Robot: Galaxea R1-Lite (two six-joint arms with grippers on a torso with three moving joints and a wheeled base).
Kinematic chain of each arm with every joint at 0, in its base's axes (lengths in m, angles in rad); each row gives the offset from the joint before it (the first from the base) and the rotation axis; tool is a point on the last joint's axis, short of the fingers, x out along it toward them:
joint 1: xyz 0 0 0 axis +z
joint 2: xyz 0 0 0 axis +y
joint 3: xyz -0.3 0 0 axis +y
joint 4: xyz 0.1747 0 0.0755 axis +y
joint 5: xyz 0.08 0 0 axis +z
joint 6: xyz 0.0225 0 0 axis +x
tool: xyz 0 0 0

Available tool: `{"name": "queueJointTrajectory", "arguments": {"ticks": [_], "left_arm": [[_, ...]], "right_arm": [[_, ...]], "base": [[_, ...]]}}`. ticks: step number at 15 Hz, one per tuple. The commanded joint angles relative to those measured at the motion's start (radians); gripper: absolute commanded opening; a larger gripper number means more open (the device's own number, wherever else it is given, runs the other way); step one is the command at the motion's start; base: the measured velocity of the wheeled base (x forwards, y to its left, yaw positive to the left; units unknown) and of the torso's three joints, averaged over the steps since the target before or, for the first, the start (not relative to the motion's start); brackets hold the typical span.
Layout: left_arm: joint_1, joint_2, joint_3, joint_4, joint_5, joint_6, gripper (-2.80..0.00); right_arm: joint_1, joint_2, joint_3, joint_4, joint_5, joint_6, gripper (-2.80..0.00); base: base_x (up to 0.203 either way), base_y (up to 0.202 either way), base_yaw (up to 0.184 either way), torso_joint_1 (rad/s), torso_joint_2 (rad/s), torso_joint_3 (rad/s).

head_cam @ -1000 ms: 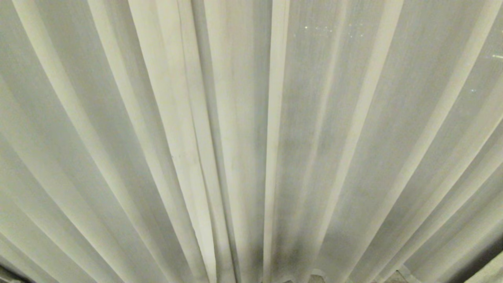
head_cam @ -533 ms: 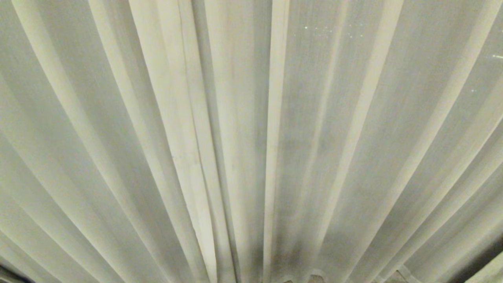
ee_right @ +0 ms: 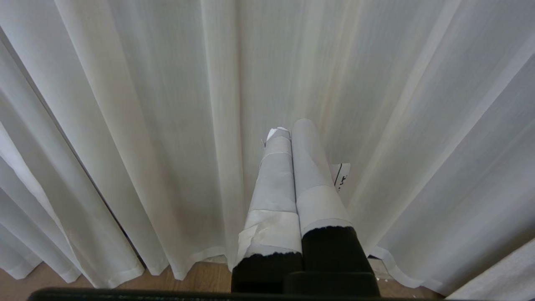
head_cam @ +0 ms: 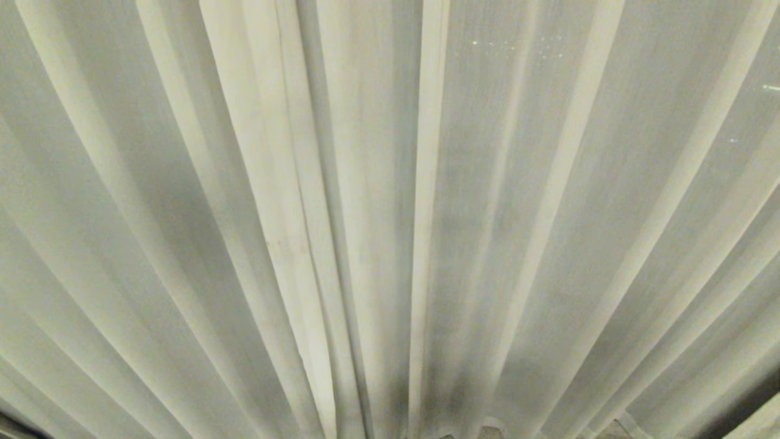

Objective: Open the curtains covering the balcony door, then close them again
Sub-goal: Pull the inner curtains open on both sides

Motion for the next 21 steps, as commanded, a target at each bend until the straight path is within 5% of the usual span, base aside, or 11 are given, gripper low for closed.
{"name": "queueJointTrajectory", "arguments": {"ticks": [1,8,10,14,21], "left_arm": [[-0.099,0.149,-0.051,-0.004,0.040,-0.001,0.00],[-0.241,0.315,-0.135,-0.012,0.108,-0.025,0.00],[-0.242,0.387,-0.153,-0.068,0.112,-0.033,0.00],[-0.245,0.548,-0.206,-0.267,0.223,-0.038,0.00],[-0.244,0.754,-0.451,-0.284,0.287,-0.033,0.00]], "right_arm": [[0.000,0.002,0.000,0.000,0.001,-0.001,-2.80],[0.000,0.002,0.000,0.000,0.001,-0.001,-2.80],[0.000,0.002,0.000,0.000,0.001,-0.001,-2.80],[0.000,0.003,0.000,0.000,0.001,-0.001,-2.80],[0.000,0.003,0.000,0.000,0.001,-0.001,-2.80]], "base": [[0.000,0.000,0.000,0.000,0.00,0.000],[0.000,0.000,0.000,0.000,0.00,0.000],[0.000,0.000,0.000,0.000,0.00,0.000],[0.000,0.000,0.000,0.000,0.00,0.000],[0.000,0.000,0.000,0.000,0.00,0.000]]}}
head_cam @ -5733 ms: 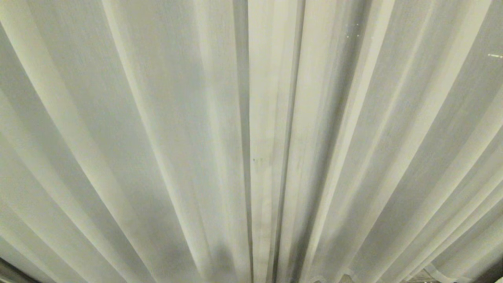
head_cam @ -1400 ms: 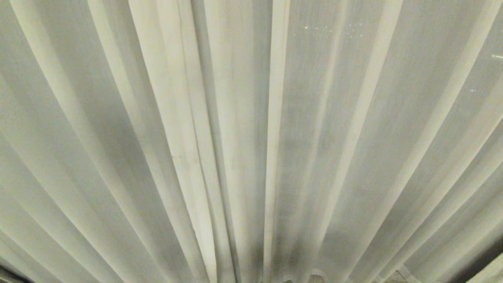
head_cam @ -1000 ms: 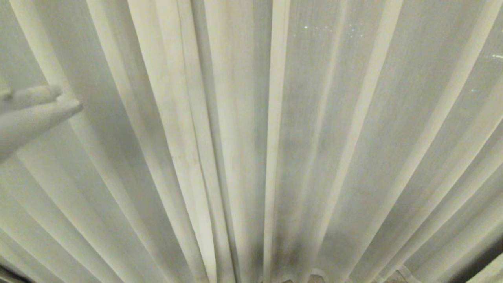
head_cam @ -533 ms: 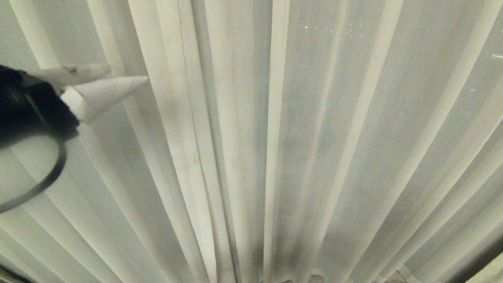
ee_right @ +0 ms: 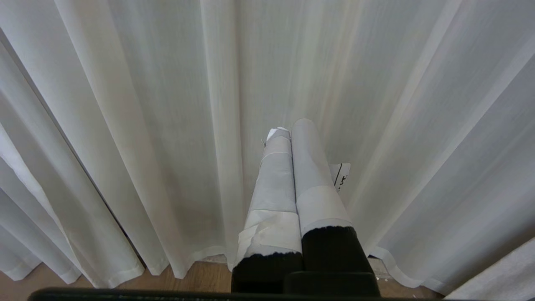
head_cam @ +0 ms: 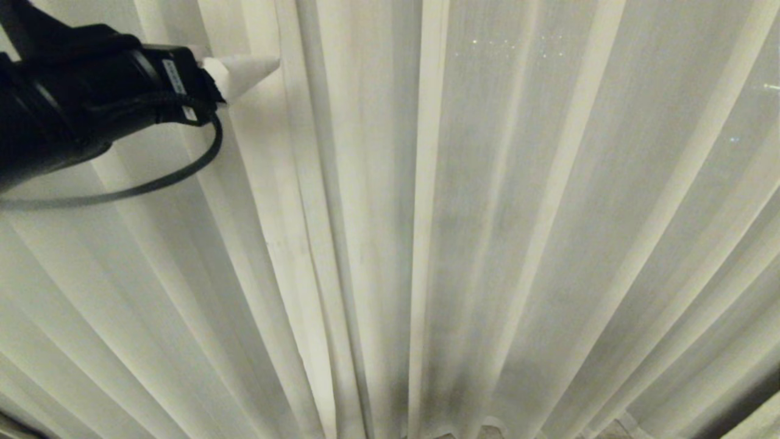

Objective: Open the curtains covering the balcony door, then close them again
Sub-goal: Pull the inner curtains open on both sides

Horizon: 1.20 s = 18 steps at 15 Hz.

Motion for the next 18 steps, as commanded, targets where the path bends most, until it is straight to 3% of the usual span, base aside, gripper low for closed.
{"name": "queueJointTrajectory", "arguments": {"ticks": [1,9,18], "left_arm": [[0.001,0.099,-0.074,-0.002,0.015,0.004,0.00],[0.004,0.275,-0.301,-0.003,0.094,0.060,0.00],[0.016,0.378,-0.432,-0.004,0.102,0.076,0.00]], "right_arm": [[0.000,0.000,0.000,0.000,0.001,-0.001,-2.80],[0.000,0.000,0.000,0.000,0.001,-0.001,-2.80],[0.000,0.000,0.000,0.000,0.001,-0.001,-2.80]], "base": [[0.000,0.000,0.000,0.000,0.00,0.000],[0.000,0.000,0.000,0.000,0.00,0.000],[0.000,0.000,0.000,0.000,0.00,0.000]]}}
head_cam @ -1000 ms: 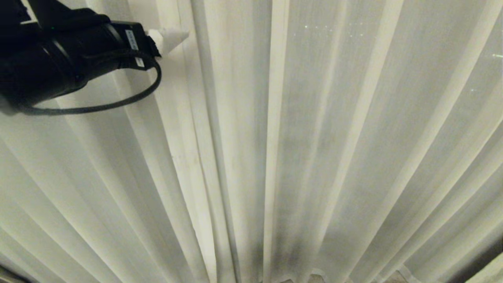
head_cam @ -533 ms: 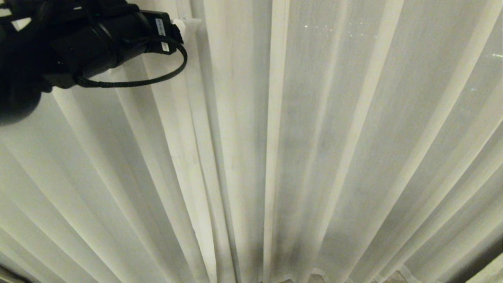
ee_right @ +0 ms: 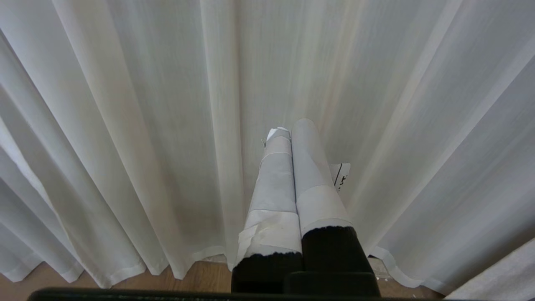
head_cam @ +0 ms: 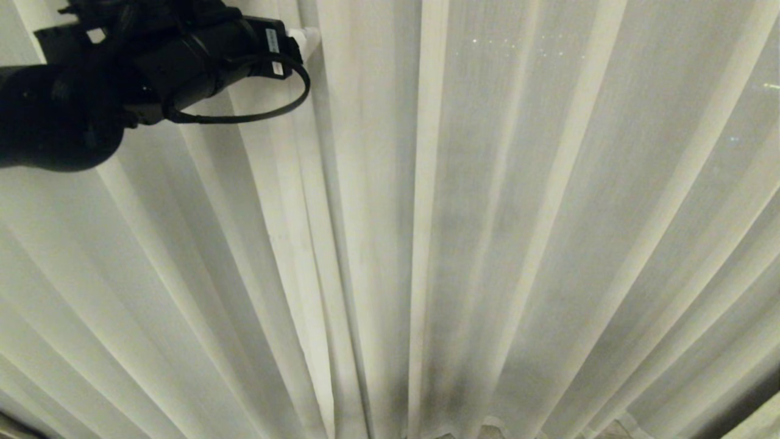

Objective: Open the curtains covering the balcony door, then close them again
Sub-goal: Pull the inner curtains open on both sides

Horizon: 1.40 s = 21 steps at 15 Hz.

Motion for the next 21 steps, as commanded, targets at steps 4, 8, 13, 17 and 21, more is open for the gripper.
{"name": "queueJointTrajectory", "arguments": {"ticks": [4,8,13,17,21], "left_arm": [[0.000,0.030,-0.016,-0.006,-0.004,0.000,-2.80],[-0.001,0.032,-0.015,-0.010,-0.005,0.002,-2.80],[0.000,0.026,-0.009,-0.035,-0.001,0.002,-2.80],[-0.003,-0.002,0.020,-0.036,0.043,0.011,-2.80],[0.001,-0.059,0.053,-0.036,0.089,0.034,-2.80]], "right_arm": [[0.000,0.000,0.000,0.000,0.001,-0.001,-2.80],[0.000,0.000,0.000,0.000,0.001,-0.001,-2.80],[0.000,0.000,0.000,0.000,0.001,-0.001,-2.80],[0.000,0.000,0.000,0.000,0.001,-0.001,-2.80],[0.000,0.000,0.000,0.000,0.001,-0.001,-2.80]], "base": [[0.000,0.000,0.000,0.000,0.00,0.000],[0.000,0.000,0.000,0.000,0.00,0.000],[0.000,0.000,0.000,0.000,0.00,0.000],[0.000,0.000,0.000,0.000,0.00,0.000],[0.000,0.000,0.000,0.000,0.00,0.000]]}}
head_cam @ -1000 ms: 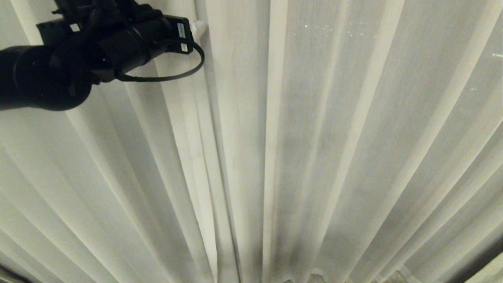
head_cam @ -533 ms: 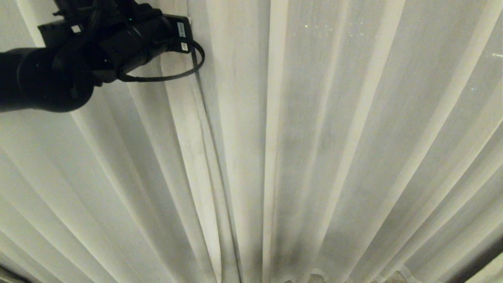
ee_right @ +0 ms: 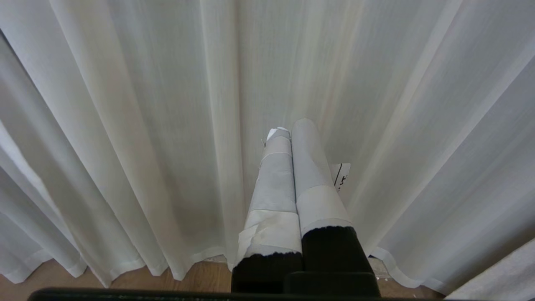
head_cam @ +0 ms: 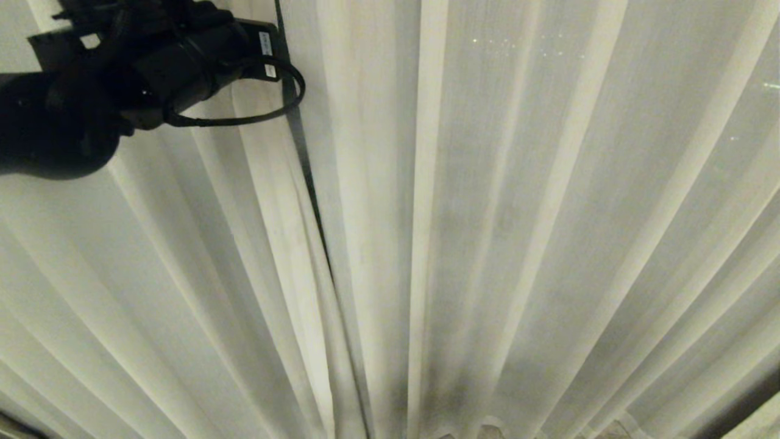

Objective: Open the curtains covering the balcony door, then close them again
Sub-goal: Pull the inner curtains open on both sides

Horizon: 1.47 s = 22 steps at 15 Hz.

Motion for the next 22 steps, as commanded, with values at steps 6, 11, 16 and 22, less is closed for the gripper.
{"name": "queueJointTrajectory", "arguments": {"ticks": [6,11,16,22], "left_arm": [[0.072,-0.143,0.093,-0.002,0.030,0.046,-2.80],[0.093,-0.193,0.116,-0.002,0.206,0.052,-2.80],[0.183,-0.296,0.232,0.000,0.297,0.079,-2.80],[0.217,-0.336,0.316,-0.004,0.280,0.074,-2.80]], "right_arm": [[0.000,0.000,0.000,0.000,0.001,-0.001,-2.80],[0.000,0.000,0.000,0.000,0.001,-0.001,-2.80],[-0.001,0.000,0.000,0.000,0.001,-0.001,-2.80],[-0.001,0.000,0.000,0.000,0.001,-0.001,-2.80]], "base": [[0.000,0.000,0.000,0.000,0.00,0.000],[0.000,0.000,0.000,0.000,0.00,0.000],[0.000,0.000,0.000,0.000,0.00,0.000],[0.000,0.000,0.000,0.000,0.00,0.000]]}}
